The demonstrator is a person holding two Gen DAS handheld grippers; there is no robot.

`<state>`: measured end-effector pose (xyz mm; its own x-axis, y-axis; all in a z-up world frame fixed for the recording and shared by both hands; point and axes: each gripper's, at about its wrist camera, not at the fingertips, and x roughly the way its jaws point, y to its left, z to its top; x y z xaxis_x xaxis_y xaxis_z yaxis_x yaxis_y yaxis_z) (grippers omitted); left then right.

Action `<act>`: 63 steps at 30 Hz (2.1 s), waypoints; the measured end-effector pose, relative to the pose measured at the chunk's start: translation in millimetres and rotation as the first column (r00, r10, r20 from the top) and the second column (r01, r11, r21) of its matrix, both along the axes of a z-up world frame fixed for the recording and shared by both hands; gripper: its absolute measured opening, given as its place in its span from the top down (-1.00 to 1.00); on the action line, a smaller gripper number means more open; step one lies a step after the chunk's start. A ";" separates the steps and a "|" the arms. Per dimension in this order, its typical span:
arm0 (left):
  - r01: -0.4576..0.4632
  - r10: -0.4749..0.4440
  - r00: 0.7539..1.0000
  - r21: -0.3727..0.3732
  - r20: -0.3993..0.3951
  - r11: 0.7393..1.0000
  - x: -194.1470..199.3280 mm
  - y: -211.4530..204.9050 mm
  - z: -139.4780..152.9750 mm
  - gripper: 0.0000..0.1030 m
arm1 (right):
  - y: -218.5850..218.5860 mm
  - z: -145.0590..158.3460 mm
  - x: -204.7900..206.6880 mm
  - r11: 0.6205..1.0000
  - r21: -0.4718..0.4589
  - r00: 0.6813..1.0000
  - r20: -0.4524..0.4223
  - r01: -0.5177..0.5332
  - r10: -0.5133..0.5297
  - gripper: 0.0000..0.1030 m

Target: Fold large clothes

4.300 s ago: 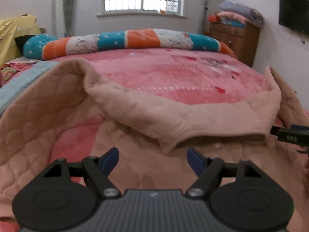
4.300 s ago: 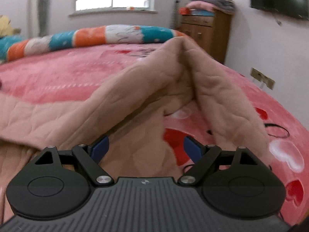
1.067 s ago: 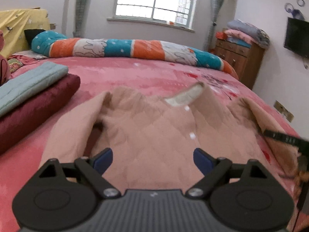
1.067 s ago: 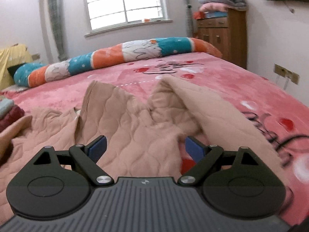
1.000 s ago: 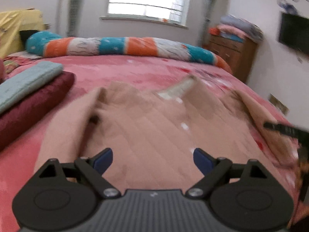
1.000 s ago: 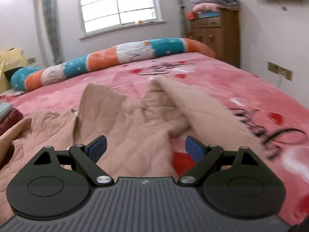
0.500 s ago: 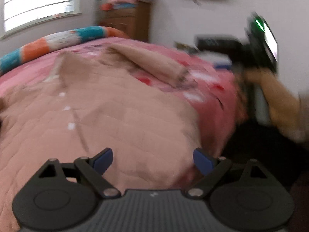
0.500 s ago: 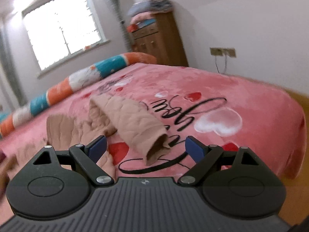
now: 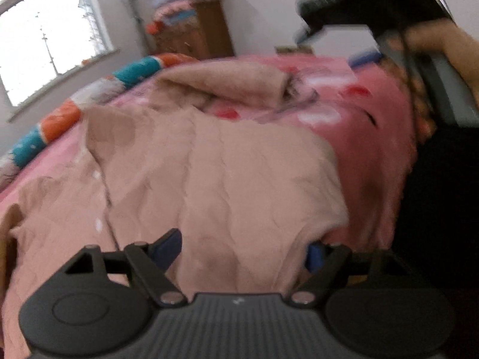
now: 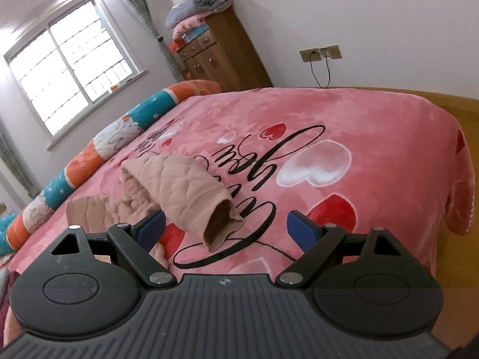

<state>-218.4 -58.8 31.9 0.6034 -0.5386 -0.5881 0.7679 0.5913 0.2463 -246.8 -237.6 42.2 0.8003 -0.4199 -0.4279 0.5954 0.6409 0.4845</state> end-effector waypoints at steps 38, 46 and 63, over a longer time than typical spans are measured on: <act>-0.547 0.520 0.836 -0.334 -0.174 0.768 56.8 145.8 90.6 -0.68 | 6.4 4.0 19.1 0.993 -0.021 0.994 -0.018 -0.113 0.112 -1.00; -0.729 0.729 0.675 -0.255 -0.115 0.635 97.3 210.2 72.8 -0.68 | 24.4 5.6 43.2 0.966 -0.095 0.969 -0.085 -0.240 0.233 -1.00; -0.792 0.758 0.610 -0.140 -0.230 0.595 148.7 243.7 22.5 0.32 | 66.6 3.0 88.8 0.878 -0.212 0.898 -0.210 -0.429 0.388 -1.00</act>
